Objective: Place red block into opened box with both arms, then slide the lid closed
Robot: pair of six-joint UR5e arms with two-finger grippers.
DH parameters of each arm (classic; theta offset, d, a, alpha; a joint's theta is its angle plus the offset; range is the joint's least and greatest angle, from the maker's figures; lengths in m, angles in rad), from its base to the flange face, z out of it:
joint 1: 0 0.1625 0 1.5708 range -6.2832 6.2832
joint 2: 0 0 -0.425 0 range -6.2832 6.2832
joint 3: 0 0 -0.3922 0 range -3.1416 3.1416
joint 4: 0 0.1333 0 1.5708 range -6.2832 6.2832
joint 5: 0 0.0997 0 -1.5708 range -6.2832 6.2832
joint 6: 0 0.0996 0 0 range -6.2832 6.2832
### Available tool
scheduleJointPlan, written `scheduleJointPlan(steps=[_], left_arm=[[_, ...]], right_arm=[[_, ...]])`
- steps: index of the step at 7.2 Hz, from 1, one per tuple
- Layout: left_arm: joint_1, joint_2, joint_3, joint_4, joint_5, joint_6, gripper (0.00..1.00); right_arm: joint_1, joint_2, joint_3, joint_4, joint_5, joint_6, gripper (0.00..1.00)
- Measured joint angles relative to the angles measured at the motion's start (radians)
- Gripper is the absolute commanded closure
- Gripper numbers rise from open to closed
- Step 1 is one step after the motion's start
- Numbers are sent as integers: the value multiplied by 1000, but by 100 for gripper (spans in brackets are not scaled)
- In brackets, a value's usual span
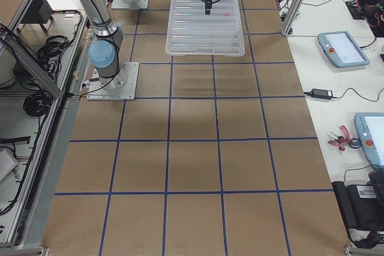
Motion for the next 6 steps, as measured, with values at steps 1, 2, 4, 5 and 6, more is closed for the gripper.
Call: scheduleJointPlan(steps=[1,2,4,5,6], left_arm=[[0,8,1,-3,0,-3,0],[-1,21,6,-10,2,-10,0],[-3,64,51,-72,5,-18,0],[-2,88,111,-152,6,-20,0],[-1,109,196,-257,7,-21,0]], right_arm=[[-2,1,-2,3,0,-3,0],[-10,3,-4,8,-2,-18,0],[-76,3,0,13,-65,-97,0],[-135,3,8,14,-100,-171,0],[-199,3,28,11,-113,-256,0]])
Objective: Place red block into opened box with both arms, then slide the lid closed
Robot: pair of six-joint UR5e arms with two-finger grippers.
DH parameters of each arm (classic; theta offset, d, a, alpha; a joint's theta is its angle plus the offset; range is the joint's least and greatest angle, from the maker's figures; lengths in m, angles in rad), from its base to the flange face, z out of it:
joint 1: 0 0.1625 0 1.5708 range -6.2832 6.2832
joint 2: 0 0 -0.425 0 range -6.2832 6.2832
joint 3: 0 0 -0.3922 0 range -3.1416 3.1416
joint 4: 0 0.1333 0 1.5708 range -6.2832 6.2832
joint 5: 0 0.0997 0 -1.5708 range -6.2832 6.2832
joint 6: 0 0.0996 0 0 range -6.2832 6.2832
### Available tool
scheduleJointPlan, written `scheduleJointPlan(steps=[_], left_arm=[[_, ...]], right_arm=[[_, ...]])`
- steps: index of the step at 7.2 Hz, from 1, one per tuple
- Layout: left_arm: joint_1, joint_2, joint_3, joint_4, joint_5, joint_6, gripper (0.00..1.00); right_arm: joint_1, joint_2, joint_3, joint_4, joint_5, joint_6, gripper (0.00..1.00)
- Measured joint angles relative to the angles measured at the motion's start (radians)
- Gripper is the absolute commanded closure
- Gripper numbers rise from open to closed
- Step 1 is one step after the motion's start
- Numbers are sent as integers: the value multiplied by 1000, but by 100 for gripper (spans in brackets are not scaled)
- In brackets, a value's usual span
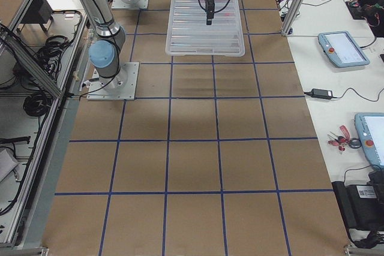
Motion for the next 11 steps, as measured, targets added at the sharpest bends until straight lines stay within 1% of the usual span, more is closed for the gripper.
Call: scheduleJointPlan(steps=[1,2,3,4,6,7,9,11], left_arm=[[-3,19,94,-105,0,-2,0],[-9,42,174,-182,-1,-5,0],[-16,77,233,-245,-3,-15,0],[-26,115,261,-286,7,-39,0],[-104,158,268,-309,83,-76,0],[-148,166,265,-309,110,-88,0],[-181,176,254,-306,118,-86,0],[-161,176,251,-305,123,-68,0]], right_arm=[[-59,0,52,-29,-2,-82,0],[-98,0,121,-82,-5,-128,0],[-118,1,196,-147,-6,-148,0],[-125,3,263,-216,-5,-152,0],[-128,5,363,-332,4,-149,0],[-128,5,395,-373,7,-145,0],[-122,11,417,-401,29,-123,0],[-117,20,415,-402,87,-87,0]])
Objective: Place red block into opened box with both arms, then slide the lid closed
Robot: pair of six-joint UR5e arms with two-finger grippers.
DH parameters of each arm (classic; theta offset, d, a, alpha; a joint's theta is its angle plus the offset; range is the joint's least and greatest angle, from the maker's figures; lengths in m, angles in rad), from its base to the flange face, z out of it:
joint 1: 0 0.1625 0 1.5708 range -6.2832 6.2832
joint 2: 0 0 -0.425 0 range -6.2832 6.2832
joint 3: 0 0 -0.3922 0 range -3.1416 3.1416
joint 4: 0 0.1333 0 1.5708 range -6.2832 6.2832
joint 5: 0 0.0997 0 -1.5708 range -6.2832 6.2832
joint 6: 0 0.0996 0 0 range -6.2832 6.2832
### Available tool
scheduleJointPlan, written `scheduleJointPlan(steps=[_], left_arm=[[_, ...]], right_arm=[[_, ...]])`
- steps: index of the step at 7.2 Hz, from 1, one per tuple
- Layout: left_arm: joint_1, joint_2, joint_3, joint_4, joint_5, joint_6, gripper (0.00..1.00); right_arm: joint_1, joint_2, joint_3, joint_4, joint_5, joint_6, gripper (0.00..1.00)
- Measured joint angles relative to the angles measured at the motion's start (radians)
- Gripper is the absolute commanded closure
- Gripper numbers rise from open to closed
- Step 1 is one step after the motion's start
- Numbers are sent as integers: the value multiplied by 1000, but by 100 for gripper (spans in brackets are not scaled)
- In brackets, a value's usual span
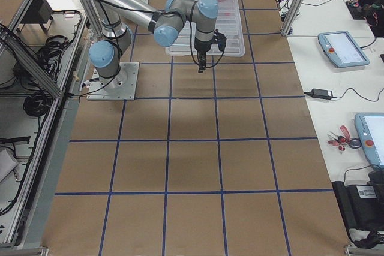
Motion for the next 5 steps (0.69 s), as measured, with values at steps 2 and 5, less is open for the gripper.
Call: scheduleJointPlan(steps=[2,5], left_arm=[[19,3,-3,-4,-1,10,0],[19,7,-20,-3,-3,10,0]], right_arm=[[25,4,0,0,56,23,0],[130,19,1,-52,78,138,0]])
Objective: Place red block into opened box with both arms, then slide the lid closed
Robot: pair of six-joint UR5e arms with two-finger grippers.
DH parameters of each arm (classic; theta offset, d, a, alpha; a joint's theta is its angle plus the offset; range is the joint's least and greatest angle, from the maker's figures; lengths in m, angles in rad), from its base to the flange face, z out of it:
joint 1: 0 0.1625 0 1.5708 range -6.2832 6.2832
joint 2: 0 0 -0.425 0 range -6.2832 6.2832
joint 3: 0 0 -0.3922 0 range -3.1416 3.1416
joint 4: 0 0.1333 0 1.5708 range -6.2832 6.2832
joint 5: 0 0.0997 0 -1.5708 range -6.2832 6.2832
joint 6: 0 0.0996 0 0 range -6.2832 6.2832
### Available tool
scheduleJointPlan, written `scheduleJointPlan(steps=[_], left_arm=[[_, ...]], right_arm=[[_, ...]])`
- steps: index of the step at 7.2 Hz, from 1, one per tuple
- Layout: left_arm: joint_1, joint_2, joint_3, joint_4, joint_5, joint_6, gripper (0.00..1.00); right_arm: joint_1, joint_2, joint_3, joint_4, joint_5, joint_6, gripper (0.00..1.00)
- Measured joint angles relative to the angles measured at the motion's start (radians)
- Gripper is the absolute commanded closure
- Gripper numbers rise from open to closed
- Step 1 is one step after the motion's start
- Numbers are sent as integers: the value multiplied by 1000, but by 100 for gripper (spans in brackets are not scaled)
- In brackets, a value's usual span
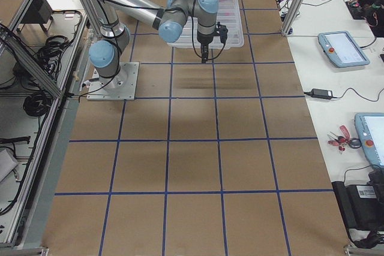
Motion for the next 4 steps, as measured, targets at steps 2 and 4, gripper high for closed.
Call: scheduleJointPlan(steps=[2,4], left_arm=[[0,2,-8,3,0,-1,0],[3,1,-9,8,0,-3,0]], right_arm=[[86,18,-1,-54,1,91,0],[141,35,-4,-90,0,162,0]])
